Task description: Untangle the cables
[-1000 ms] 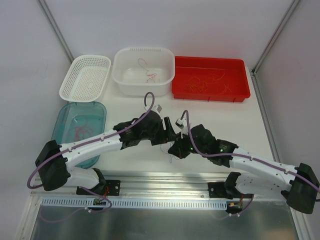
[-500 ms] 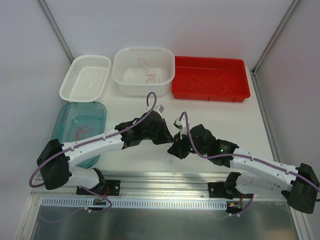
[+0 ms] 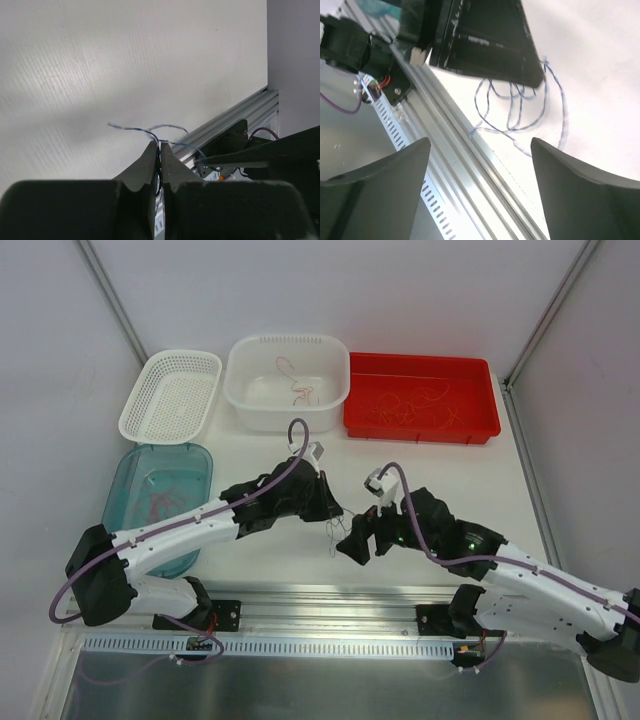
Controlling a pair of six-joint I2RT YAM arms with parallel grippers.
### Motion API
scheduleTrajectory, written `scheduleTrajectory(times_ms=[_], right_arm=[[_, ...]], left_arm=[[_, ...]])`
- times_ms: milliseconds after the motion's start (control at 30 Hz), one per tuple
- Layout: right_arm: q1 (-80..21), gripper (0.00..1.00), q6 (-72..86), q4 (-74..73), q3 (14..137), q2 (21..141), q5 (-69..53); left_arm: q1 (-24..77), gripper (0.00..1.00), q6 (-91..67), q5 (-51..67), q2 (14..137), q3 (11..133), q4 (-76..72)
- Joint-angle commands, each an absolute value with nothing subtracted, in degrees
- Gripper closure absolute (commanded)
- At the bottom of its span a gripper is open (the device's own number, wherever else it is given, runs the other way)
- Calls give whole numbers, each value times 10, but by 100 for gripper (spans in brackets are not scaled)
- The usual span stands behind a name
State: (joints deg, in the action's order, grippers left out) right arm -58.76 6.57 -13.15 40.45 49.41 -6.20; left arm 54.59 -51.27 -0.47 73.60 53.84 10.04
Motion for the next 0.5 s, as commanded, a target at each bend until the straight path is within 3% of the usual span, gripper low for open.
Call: scheduleTrajectory(times_ms=[0,233,467], right_arm=[[-589,13,48,-192,447,439,-8],[-590,1,33,-289,474,357,132],[-589,3,36,-330,466,322,218]], left_arm=[[519,100,-458,-26,711,551,98],[377,100,-386,17,694,591,125],[173,100,-310,20,718,688,159]])
